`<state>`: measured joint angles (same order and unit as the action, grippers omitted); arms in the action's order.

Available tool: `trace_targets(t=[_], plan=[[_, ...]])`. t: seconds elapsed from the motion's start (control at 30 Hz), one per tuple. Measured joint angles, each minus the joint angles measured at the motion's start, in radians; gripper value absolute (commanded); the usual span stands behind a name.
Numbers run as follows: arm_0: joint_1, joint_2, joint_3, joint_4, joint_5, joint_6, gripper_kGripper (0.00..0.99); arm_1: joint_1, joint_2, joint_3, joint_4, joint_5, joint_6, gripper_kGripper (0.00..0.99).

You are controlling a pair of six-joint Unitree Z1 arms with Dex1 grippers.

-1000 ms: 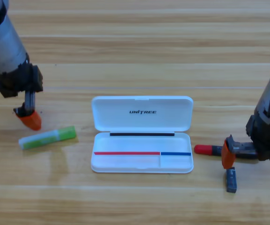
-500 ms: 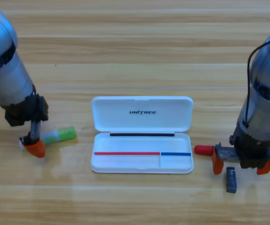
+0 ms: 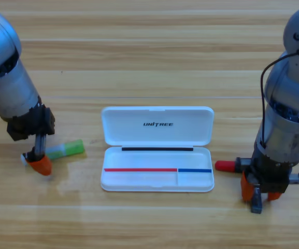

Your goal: Clean up eraser and pencils

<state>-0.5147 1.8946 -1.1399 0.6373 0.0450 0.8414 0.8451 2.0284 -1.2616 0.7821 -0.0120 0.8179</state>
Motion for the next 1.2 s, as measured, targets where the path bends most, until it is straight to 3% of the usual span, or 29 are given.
trace_targets(t=[0.13, 0.4, 0.47, 0.67, 0.8, 0.87, 1.0, 1.2], plan=[[0.000, 0.012, 0.000, 0.000, 0.000, 0.000, 0.950, 0.000, 0.003, -0.002, 0.000, 0.025, 0.000, 0.014], [0.000, 0.015, -0.001, -0.018, 0.004, 0.000, 0.862, 0.000, 0.003, -0.002, 0.006, 0.069, -0.035, 0.000], [0.000, 0.017, -0.001, -0.022, 0.011, 0.000, 0.850, 0.000, 0.003, -0.017, 0.057, 0.079, -0.108, 0.000], [0.000, 0.032, -0.003, -0.042, 0.040, -0.007, 0.850, 0.001, -0.037, -0.170, 0.246, 0.058, -0.689, 0.000], [0.000, 0.055, -0.003, -0.053, 0.041, -0.010, 0.850, 0.001, -0.088, -0.253, 0.385, 0.058, -1.199, 0.000], [0.000, 0.066, -0.003, -0.064, 0.041, -0.011, 0.844, 0.002, -0.087, -0.303, 0.452, 0.059, -1.284, 0.000], [0.001, 0.074, -0.003, -0.069, 0.041, -0.011, 0.793, 0.002, -0.071, -0.325, 0.466, 0.063, -1.407, 0.000], [0.001, 0.078, -0.004, -0.069, 0.041, -0.008, 0.566, 0.002, 0.010, -0.431, 0.469, 0.063, -1.481, 0.000]])
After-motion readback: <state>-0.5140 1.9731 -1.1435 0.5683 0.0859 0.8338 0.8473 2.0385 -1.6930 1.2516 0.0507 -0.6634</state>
